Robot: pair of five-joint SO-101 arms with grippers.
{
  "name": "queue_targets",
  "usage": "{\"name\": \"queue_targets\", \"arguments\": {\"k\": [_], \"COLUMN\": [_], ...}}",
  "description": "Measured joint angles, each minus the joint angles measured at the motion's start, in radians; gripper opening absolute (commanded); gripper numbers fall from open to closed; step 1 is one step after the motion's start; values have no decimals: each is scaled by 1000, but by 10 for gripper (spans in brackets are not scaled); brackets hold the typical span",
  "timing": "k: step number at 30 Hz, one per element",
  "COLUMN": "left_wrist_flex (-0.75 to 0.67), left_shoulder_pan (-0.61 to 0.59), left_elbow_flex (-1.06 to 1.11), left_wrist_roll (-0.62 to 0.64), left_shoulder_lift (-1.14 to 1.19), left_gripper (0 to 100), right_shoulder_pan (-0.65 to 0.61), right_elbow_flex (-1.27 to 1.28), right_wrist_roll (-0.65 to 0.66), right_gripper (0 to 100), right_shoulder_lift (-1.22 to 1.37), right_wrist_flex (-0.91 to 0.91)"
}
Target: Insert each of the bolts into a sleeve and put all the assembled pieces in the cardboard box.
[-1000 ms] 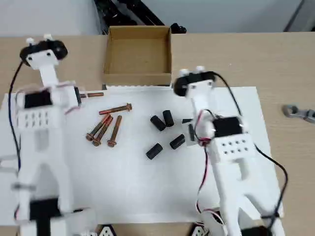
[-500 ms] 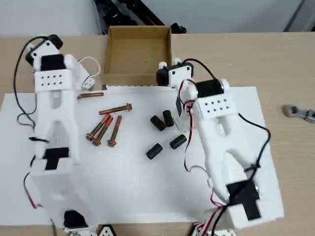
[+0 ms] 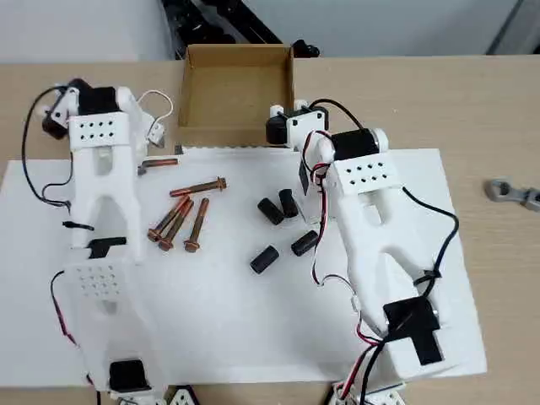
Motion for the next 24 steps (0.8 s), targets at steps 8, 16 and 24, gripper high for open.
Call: {"name": "queue_targets", "arguments": {"k": [8, 16, 24], "left_wrist_flex": [0, 0, -32], "left_shoulder_pan": [-18, -83, -83], "left_elbow_flex": [-3, -3, -23], "left_wrist_roll": [49, 49, 69], "left_shoulder_lift": [26, 107, 124], "left_gripper": [181, 181, 181], "right_shoulder_pan": [-52, -104, -104], "right_elbow_flex": [0, 0, 0], "right_wrist_roll": [0, 0, 0], "right_gripper": [3, 3, 3], "right_shoulder_lift": [0, 0, 0], "right_wrist_flex": [0, 0, 0]}}
